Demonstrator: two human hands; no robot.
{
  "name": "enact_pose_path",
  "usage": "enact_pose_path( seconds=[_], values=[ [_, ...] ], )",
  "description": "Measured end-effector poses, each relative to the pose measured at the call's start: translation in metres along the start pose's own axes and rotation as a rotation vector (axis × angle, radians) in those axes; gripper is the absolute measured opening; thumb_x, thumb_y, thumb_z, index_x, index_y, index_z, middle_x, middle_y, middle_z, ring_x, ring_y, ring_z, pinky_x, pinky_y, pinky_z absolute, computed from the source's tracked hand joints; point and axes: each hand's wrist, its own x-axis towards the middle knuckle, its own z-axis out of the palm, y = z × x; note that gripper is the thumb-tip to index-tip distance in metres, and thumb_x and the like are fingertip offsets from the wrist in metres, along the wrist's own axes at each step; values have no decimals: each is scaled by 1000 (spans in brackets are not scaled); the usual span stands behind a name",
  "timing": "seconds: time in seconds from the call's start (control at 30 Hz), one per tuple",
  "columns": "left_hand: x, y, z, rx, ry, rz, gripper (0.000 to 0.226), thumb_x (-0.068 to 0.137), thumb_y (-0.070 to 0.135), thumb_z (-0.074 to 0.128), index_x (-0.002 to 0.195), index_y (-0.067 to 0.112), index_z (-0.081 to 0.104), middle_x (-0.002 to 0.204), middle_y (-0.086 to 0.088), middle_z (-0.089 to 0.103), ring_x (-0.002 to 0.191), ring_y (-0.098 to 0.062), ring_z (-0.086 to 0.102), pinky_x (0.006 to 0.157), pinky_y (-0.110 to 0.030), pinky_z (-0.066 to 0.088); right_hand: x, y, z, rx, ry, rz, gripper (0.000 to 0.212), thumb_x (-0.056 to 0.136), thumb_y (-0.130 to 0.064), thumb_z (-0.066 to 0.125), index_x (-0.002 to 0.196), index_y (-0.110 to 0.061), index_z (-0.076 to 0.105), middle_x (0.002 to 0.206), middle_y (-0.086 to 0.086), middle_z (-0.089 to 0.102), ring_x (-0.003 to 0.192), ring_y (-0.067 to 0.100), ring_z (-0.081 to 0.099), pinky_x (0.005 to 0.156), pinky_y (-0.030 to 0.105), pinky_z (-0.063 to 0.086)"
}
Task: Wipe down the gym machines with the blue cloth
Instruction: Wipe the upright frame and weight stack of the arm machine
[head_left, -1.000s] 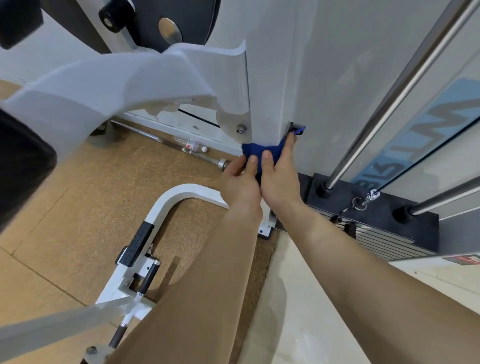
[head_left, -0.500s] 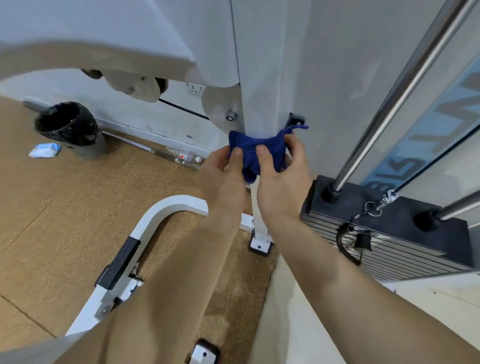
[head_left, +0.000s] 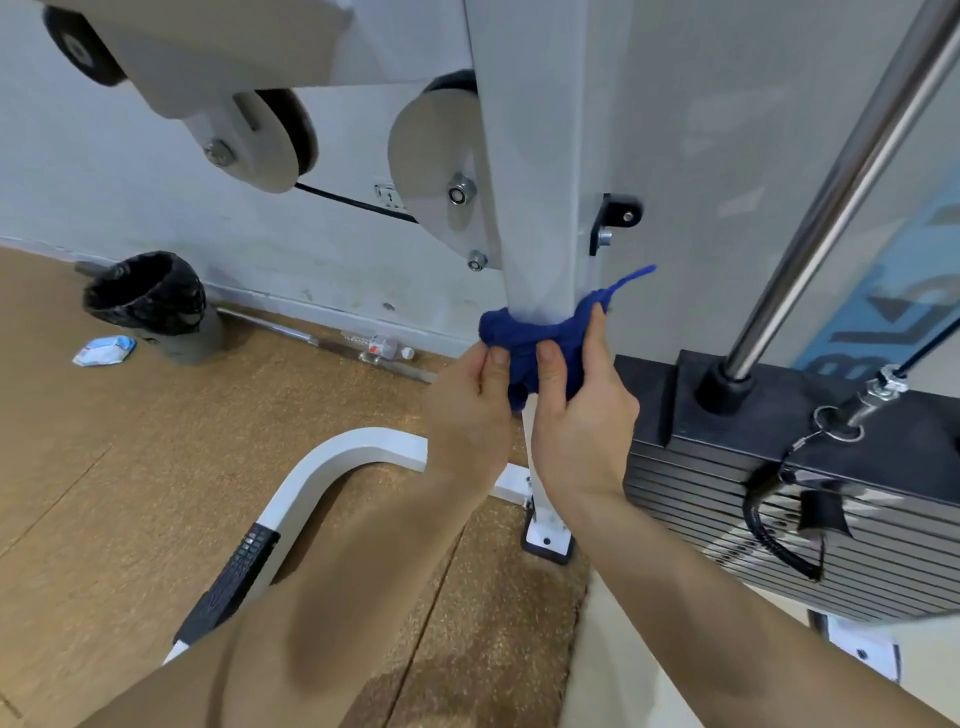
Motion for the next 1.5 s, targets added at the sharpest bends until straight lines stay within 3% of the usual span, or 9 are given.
enact_pose_path(
  seconds=[0.13, 0.23, 0.5, 0.73, 0.87, 1.0, 1.27, 1.33, 1.5],
  values=[
    [-1, -6, -4, 40, 71, 30, 33, 101, 27, 51, 70, 30, 61, 55, 13, 60, 53, -6, 51, 52, -18, 38, -2, 7, 5, 18, -7, 11, 61, 102, -45, 45, 158, -36, 22, 134, -6, 63, 118, 16, 60, 101, 43, 50],
    [-4, 5, 0, -33, 143, 40, 31, 102, 21, 53, 75, 19, 68, 56, 9, 61, 54, -5, 50, 54, -19, 40, 4, 2, 3, 33, 26, -68, 59, 103, -41, 47, 158, -35, 24, 133, -6, 63, 116, 13, 61, 100, 38, 50],
    [9, -15, 16, -73, 64, 208, 25, 105, 33, 43, 89, 23, 59, 63, 15, 59, 62, 0, 55, 58, -8, 38, 12, 28, 15, 18, 78, -185, 65, 98, -57, 34, 158, -42, 17, 119, -6, 68, 105, 14, 64, 93, 36, 52],
    [-10, -73, 38, -79, 18, 39, 28, 103, 38, 43, 83, 25, 59, 67, 14, 64, 58, -3, 55, 54, -12, 38, -11, 67, 26, -22, 50, -106, 64, 104, -29, 43, 158, -45, 12, 122, -11, 66, 103, 8, 63, 86, 21, 48],
    [3, -64, 29, -97, 43, 185, 27, 105, 28, 47, 84, 19, 62, 61, 6, 60, 57, -5, 53, 53, -11, 36, -10, 59, 32, 134, 59, -128, 61, 102, -34, 37, 159, -37, 15, 143, -13, 54, 125, 4, 55, 97, 18, 45],
    [6, -74, 27, -101, 2, 221, 27, 104, 28, 45, 83, 19, 59, 59, 9, 55, 56, -3, 49, 53, -10, 35, -12, 66, 40, 229, 56, -193, 63, 104, -19, 35, 161, -28, 10, 157, -16, 35, 144, 4, 35, 116, 28, 35],
    [-7, -124, 42, -84, -86, 145, 27, 104, 33, 43, 94, 16, 62, 70, 6, 64, 64, -8, 56, 58, -18, 42, -22, 117, 55, 192, 73, -173, 61, 107, -10, 36, 161, -18, 10, 148, -31, 32, 139, -7, 34, 109, 11, 27],
    [-12, -140, 43, -92, -136, 137, 28, 104, 34, 44, 96, 17, 65, 72, 6, 66, 66, -10, 59, 60, -24, 46, -24, 134, 56, 184, 49, -147, 61, 107, -10, 35, 161, -18, 9, 150, -32, 31, 140, -7, 34, 112, 14, 30],
    [-24, -178, 52, -83, -244, 39, 22, 105, 33, 47, 101, 25, 67, 81, 7, 72, 76, -13, 67, 66, -29, 51, -37, 173, 65, 107, 41, -44, 59, 105, -15, 34, 161, -21, 13, 159, -5, 36, 145, 14, 36, 119, 44, 33]
  ],
)
